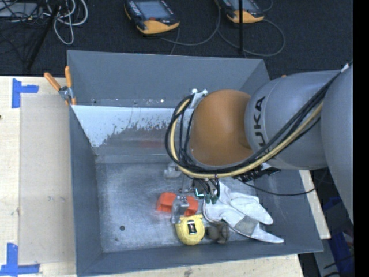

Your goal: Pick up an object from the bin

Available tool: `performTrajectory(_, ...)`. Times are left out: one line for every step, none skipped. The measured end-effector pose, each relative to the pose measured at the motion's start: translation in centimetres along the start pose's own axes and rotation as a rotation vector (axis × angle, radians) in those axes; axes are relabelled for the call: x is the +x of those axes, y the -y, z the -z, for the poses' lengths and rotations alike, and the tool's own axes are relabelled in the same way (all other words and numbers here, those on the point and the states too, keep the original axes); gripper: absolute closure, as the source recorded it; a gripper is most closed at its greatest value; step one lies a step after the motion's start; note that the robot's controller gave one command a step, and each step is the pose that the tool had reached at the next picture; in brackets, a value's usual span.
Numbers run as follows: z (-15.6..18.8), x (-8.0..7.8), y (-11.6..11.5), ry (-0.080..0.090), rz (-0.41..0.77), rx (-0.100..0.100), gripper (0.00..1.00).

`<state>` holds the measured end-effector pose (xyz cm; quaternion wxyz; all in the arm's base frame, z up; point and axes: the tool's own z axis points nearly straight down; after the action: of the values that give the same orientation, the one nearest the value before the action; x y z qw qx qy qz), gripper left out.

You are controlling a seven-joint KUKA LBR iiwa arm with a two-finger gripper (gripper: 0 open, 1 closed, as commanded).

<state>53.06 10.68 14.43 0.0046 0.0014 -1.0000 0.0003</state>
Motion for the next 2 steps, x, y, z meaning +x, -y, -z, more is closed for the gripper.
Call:
performTrajectory(0.4,-0.2,0.0,0.007,-0.003,-0.001,0.00)
performTrajectory(-6.3,-1.0,4.0,0.012,-0.096,-0.015,1.00)
